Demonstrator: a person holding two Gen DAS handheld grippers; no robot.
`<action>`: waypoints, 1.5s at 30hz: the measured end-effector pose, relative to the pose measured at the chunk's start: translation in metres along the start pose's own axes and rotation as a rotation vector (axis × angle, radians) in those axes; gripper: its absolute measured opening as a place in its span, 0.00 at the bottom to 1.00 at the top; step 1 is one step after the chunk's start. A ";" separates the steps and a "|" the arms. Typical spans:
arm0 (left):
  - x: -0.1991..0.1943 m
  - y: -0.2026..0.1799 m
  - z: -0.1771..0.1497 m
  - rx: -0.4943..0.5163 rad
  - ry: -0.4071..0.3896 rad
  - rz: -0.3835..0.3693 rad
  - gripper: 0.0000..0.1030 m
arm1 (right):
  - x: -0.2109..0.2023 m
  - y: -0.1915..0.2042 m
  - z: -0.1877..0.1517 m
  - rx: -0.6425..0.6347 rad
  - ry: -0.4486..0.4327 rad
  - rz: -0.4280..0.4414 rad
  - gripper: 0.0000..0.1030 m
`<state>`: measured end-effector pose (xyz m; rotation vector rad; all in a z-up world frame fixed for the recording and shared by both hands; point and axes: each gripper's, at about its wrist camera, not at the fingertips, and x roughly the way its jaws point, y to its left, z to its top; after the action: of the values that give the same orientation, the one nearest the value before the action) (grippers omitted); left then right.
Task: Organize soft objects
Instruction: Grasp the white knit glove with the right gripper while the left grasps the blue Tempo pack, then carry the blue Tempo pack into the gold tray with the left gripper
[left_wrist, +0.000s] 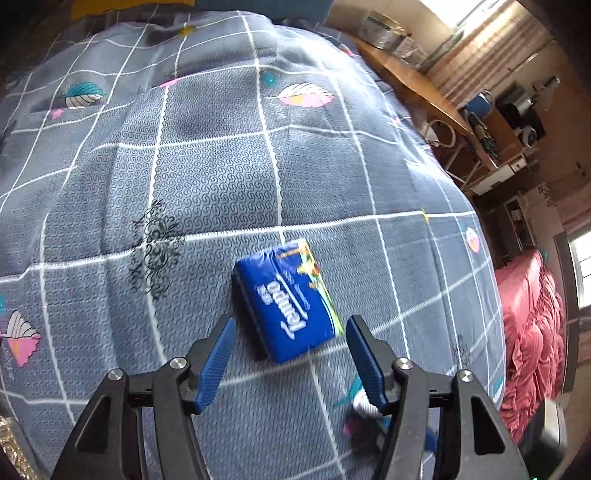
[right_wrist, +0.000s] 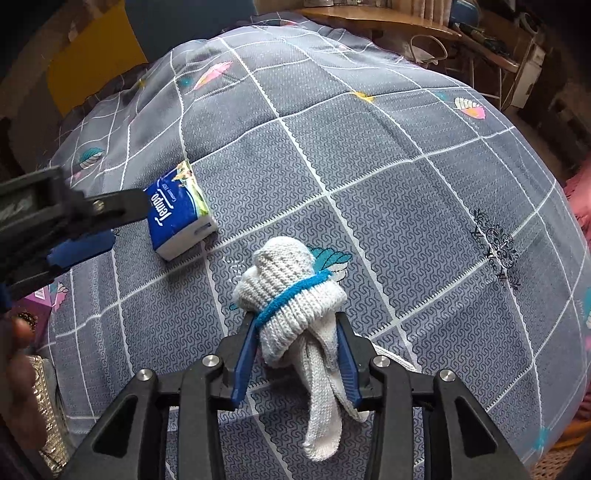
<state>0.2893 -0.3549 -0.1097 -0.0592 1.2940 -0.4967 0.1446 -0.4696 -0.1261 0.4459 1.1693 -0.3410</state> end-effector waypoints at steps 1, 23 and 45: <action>0.004 -0.002 0.004 -0.006 -0.003 -0.003 0.66 | 0.000 0.000 0.000 -0.003 -0.001 -0.002 0.41; -0.063 0.021 -0.077 0.229 -0.103 0.185 0.57 | -0.001 0.026 -0.009 -0.117 -0.028 -0.058 0.39; -0.058 0.066 -0.193 0.251 -0.163 0.239 0.54 | 0.017 0.035 -0.016 -0.191 -0.044 -0.136 0.43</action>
<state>0.1200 -0.2285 -0.1334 0.2575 1.0548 -0.4354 0.1550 -0.4321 -0.1416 0.1924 1.1793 -0.3510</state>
